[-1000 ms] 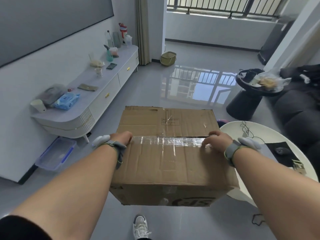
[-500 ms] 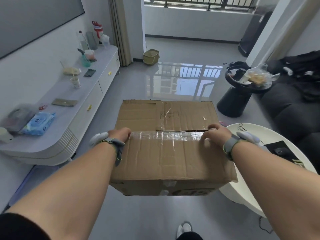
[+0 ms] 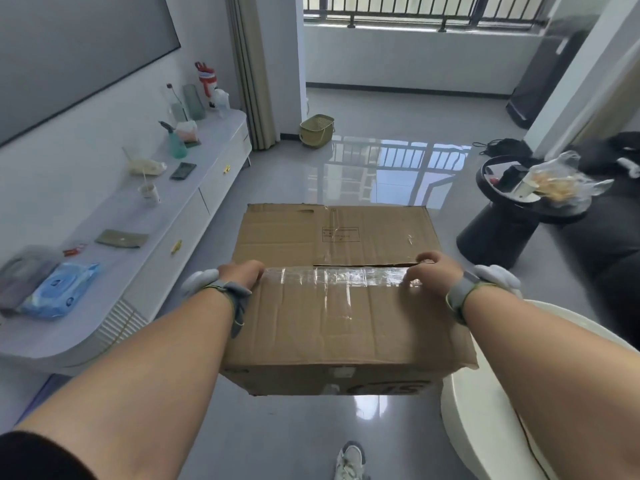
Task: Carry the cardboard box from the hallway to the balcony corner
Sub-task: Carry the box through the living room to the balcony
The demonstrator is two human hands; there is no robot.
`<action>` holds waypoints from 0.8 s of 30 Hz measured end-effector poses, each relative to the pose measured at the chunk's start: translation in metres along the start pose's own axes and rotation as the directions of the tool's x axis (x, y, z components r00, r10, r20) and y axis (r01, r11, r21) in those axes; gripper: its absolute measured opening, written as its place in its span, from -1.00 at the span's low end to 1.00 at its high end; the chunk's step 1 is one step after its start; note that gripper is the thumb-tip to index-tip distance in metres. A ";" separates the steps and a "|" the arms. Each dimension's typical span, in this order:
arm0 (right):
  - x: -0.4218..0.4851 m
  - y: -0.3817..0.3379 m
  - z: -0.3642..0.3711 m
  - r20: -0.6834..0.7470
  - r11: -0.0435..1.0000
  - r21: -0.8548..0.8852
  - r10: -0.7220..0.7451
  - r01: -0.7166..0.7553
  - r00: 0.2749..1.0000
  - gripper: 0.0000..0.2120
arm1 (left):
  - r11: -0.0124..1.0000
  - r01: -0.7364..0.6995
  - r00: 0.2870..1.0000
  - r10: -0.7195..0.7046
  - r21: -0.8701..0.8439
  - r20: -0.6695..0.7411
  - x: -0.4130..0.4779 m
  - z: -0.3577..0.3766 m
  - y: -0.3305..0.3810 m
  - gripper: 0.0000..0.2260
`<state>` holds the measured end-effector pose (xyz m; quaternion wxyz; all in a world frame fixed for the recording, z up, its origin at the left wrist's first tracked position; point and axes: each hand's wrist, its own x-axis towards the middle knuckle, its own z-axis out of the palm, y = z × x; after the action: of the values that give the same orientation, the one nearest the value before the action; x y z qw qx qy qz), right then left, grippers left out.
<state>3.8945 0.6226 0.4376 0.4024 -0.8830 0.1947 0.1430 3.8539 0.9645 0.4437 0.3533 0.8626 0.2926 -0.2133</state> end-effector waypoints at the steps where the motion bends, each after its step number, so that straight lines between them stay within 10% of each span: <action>1: 0.019 -0.010 -0.007 0.015 1.000 -0.003 -0.011 0.011 1.000 -0.39 | 1.000 0.012 1.000 -0.012 0.007 -0.015 0.015 0.000 0.016 -0.83; 11: 0.111 -0.054 -0.037 0.024 0.999 -0.036 -0.037 0.038 0.999 -0.42 | 0.976 -0.006 0.994 -0.018 -0.219 -0.107 0.074 -0.008 0.091 -0.78; 24: 0.239 -0.126 -0.033 -0.022 0.999 -0.001 0.039 -0.039 0.999 -0.43 | 1.000 0.020 1.000 -0.020 0.002 -0.021 0.220 -0.049 0.197 -0.82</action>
<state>4.1665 0.6189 0.4435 0.3966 -0.8810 0.2160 0.1412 4.1534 0.9645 0.4454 0.3470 0.8622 0.3047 -0.2081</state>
